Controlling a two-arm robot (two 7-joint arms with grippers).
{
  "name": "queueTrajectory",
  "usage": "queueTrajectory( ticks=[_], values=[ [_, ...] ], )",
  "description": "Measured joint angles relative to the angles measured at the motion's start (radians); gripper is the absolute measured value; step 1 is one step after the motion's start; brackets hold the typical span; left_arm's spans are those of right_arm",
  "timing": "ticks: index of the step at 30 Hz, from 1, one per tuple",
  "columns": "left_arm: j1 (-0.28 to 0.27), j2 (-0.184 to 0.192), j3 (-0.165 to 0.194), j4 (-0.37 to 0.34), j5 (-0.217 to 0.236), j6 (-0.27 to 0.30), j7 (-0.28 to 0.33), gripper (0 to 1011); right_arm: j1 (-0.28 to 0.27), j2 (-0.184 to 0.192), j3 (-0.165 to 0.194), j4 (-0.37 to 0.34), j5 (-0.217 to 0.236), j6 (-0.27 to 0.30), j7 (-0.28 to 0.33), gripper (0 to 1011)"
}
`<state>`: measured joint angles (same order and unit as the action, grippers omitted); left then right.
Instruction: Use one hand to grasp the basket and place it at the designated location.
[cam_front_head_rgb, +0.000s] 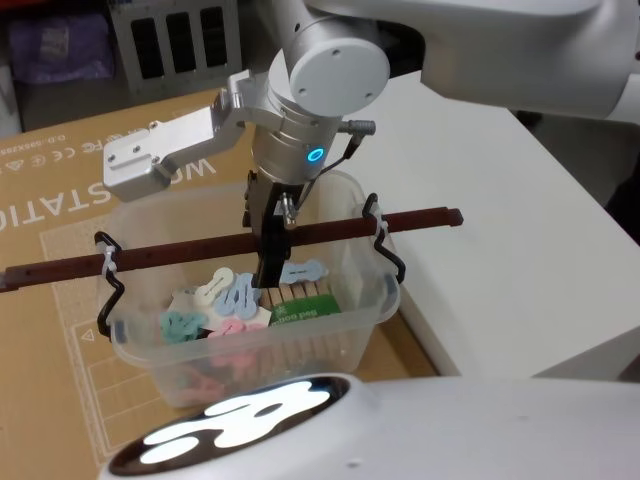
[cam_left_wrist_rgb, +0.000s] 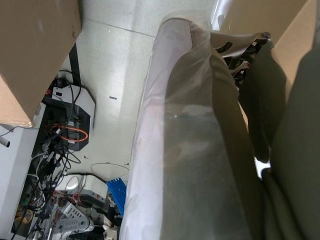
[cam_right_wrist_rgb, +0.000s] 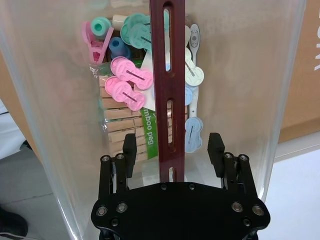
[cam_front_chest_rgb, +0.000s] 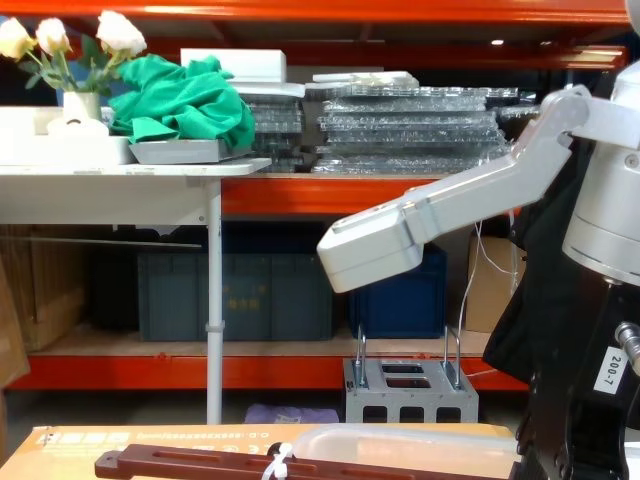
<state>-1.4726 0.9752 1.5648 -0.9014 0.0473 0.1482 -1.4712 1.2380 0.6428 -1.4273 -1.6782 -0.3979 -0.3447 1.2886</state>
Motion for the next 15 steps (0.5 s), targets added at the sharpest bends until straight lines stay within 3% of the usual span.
queueTrajectory(
  ticks=[15],
  values=[
    [0.0, 0.0, 0.0, 0.0, 0.0, 0.0, 0.0, 0, 0.005, -0.001, 0.003, 0.012, 0.009, -0.003, -0.009, 438]
  ],
)
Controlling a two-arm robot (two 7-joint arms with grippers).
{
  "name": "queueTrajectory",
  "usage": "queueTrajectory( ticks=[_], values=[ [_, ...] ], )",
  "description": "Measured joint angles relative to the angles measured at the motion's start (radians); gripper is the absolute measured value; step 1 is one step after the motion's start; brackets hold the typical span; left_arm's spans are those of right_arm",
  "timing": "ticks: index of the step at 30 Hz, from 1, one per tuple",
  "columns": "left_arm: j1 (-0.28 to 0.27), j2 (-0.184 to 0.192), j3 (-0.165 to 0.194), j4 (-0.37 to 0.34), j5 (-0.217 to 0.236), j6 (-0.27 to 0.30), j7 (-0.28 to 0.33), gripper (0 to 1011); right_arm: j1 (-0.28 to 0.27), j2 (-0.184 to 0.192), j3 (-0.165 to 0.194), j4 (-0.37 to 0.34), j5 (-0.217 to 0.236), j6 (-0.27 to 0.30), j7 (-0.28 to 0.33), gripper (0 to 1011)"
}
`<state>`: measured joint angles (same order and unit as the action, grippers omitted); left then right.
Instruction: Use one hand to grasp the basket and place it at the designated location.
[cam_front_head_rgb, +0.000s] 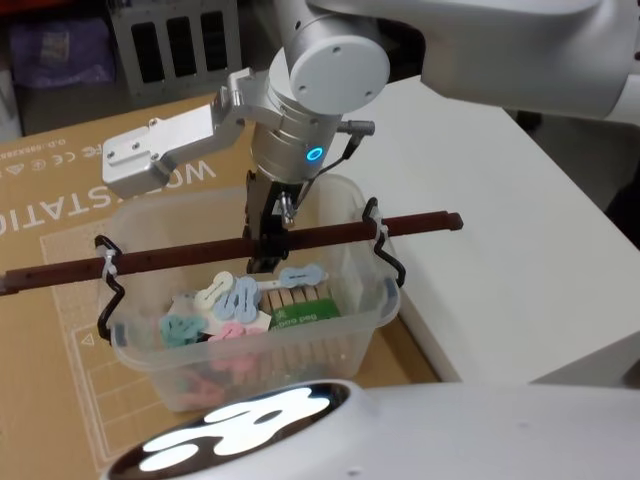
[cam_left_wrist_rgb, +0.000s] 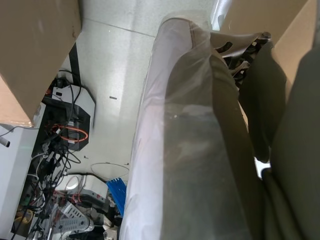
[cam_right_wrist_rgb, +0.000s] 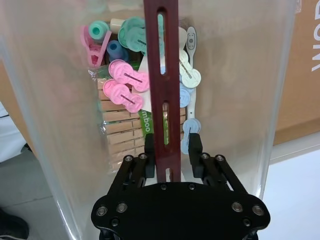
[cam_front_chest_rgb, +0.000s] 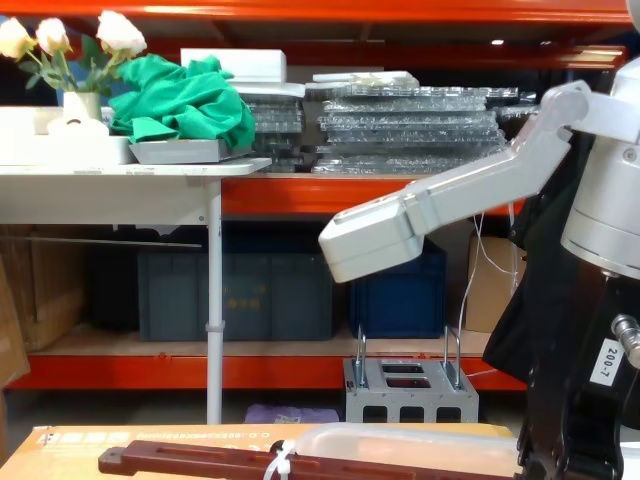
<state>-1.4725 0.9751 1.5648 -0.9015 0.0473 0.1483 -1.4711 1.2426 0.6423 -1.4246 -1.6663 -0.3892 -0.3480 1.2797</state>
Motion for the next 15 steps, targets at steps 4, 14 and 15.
queueTrajectory(
  ticks=[4, 14, 15],
  values=[
    [0.0, 0.0, 0.0, 0.0, 0.0, 0.0, 0.0, 0, 0.0, 0.0, 0.001, 0.003, 0.002, -0.001, -0.002, 321],
    [0.0, 0.0, 0.0, 0.0, 0.0, 0.0, 0.0, 0, 0.0, 0.002, 0.004, 0.011, 0.002, -0.003, -0.007, 237],
    [0.0, 0.0, 0.0, 0.0, 0.0, 0.0, 0.0, 0, 0.0, 0.002, 0.005, 0.011, 0.002, -0.003, -0.007, 237]
  ],
)
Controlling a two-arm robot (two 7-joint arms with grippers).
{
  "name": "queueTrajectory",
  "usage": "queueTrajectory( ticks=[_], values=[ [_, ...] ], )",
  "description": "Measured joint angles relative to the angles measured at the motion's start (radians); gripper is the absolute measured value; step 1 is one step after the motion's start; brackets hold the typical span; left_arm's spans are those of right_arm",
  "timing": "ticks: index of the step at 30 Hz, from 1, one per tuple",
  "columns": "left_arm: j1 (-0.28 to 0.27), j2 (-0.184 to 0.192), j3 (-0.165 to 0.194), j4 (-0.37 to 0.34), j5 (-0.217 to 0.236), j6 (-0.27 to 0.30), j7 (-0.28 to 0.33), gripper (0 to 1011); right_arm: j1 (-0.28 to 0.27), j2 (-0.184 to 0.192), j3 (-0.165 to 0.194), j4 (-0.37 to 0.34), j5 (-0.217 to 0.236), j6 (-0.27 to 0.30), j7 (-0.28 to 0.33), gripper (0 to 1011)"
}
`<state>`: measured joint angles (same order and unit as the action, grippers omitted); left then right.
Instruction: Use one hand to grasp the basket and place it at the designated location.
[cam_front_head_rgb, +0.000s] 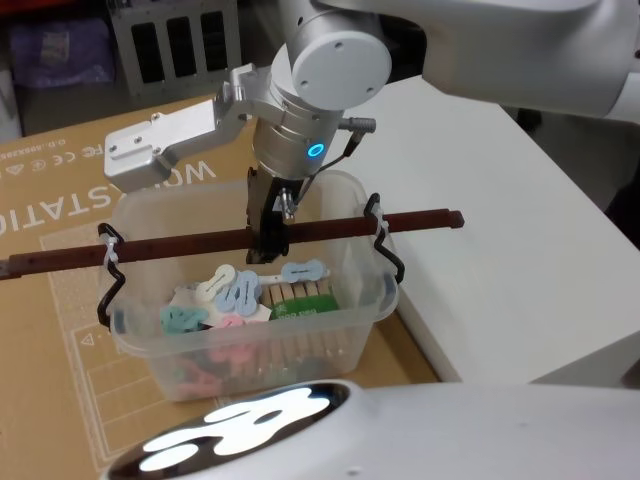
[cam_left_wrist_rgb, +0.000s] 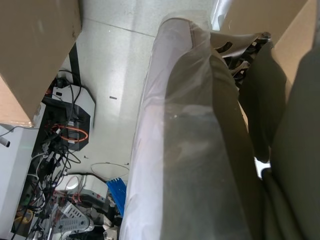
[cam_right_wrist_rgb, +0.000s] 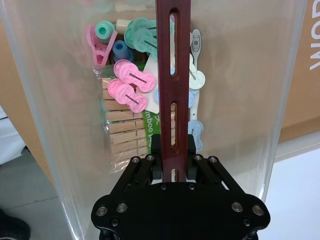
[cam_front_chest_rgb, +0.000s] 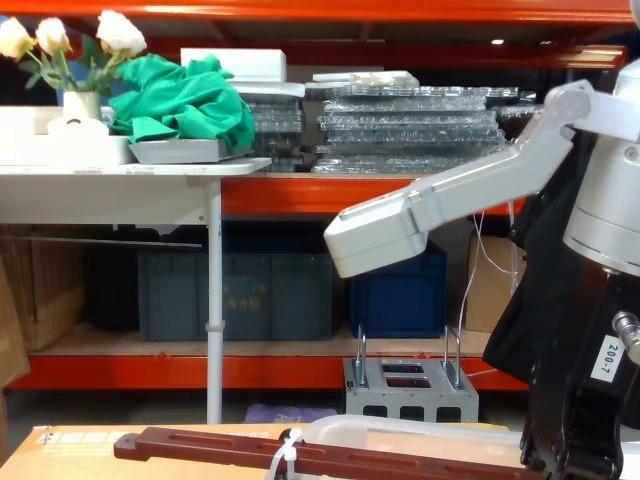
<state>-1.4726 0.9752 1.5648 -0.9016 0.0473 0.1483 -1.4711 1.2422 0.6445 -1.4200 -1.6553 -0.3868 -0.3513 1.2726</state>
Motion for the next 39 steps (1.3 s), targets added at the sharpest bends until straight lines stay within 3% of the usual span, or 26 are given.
queueTrajectory(
  ticks=[11, 27, 39],
  values=[
    [0.0, 0.0, 0.0, 0.0, 0.0, 0.0, 0.0, 0, 0.002, 0.014, 0.013, 0.0, 0.016, -0.005, -0.002, 237],
    [0.0, 0.0, 0.0, 0.0, 0.0, 0.0, 0.0, 0, 0.027, 0.076, 0.077, -0.027, 0.091, -0.009, 0.003, 237],
    [0.0, 0.0, 0.0, 0.0, 0.0, 0.0, 0.0, 0, 0.061, 0.145, 0.159, -0.024, 0.177, 0.074, 0.052, 237]
  ],
)
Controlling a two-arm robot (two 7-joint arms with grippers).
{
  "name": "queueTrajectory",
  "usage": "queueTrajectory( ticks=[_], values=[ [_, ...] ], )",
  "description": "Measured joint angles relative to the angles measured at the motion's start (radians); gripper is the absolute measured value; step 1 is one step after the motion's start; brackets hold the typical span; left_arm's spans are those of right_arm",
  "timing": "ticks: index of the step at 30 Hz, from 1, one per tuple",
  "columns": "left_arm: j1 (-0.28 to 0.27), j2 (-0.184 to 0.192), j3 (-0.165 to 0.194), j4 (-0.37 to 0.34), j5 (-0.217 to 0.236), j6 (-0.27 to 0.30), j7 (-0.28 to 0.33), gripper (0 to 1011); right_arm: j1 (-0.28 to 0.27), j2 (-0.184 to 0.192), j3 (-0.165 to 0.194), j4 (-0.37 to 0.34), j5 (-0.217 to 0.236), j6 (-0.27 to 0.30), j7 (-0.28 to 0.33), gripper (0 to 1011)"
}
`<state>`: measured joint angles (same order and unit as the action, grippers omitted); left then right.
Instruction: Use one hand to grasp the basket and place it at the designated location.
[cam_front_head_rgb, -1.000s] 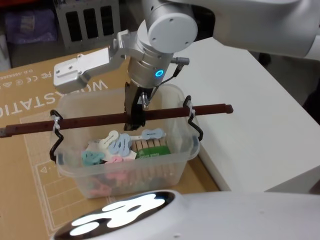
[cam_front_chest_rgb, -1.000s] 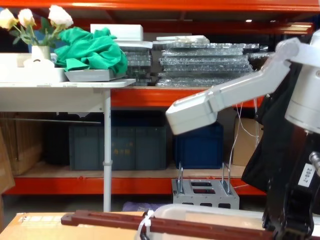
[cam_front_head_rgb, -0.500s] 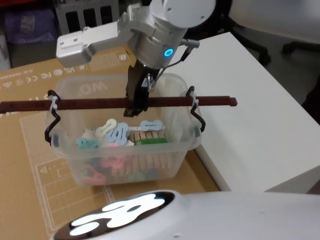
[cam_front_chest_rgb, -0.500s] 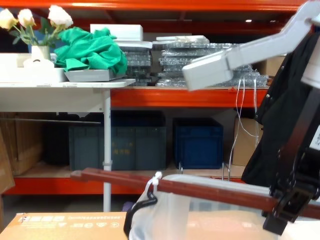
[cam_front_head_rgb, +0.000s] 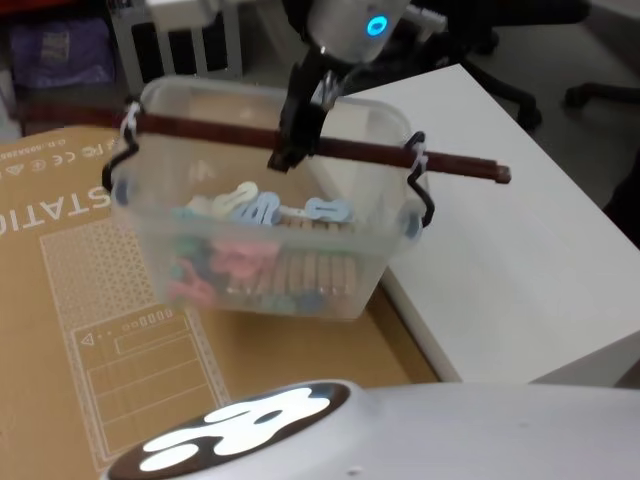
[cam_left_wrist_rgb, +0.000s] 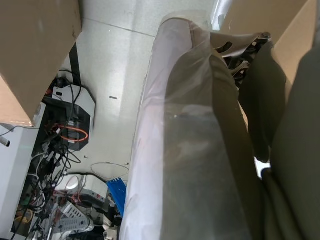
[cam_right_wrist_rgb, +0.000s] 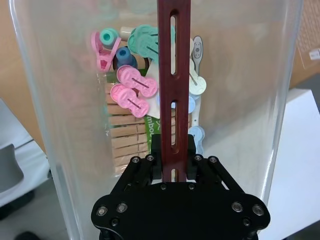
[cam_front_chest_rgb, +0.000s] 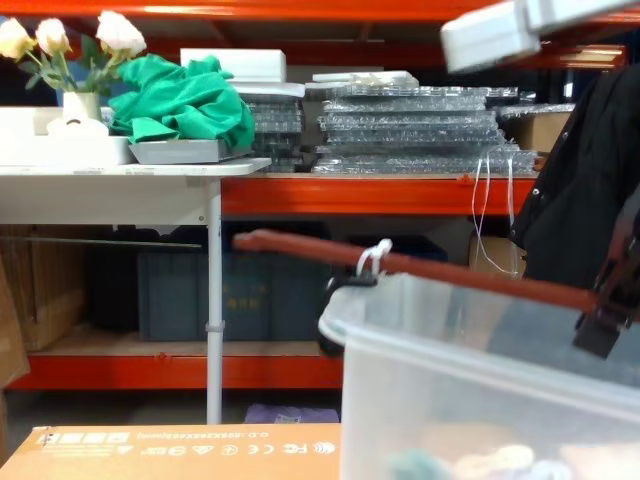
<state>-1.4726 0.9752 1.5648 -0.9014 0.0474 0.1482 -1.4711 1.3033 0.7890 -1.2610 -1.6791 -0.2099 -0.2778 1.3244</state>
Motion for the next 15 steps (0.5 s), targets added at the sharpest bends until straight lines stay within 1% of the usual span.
queueTrajectory(
  ticks=[4, 8, 9, 11, 15],
  values=[
    [0.0, 0.0, 0.0, 0.0, 0.0, 0.0, 0.0, 0, 0.011, 0.014, 0.025, 0.012, 0.028, 0.045, 0.022, 237],
    [0.0, 0.0, 0.0, 0.0, 0.0, 0.0, 0.0, 0, 0.019, 0.028, 0.047, 0.026, 0.044, 0.08, 0.038, 237],
    [0.0, 0.0, 0.0, 0.0, 0.0, 0.0, 0.0, 0, 0.019, 0.028, 0.047, 0.026, 0.044, 0.08, 0.038, 237],
    [0.0, 0.0, 0.0, 0.0, 0.0, 0.0, 0.0, 0, 0.026, 0.04, 0.064, 0.042, 0.059, 0.102, 0.051, 237],
    [0.0, 0.0, 0.0, 0.0, 0.0, 0.0, 0.0, 0, 0.035, 0.055, 0.083, 0.065, 0.071, 0.133, 0.064, 237]
  ],
)
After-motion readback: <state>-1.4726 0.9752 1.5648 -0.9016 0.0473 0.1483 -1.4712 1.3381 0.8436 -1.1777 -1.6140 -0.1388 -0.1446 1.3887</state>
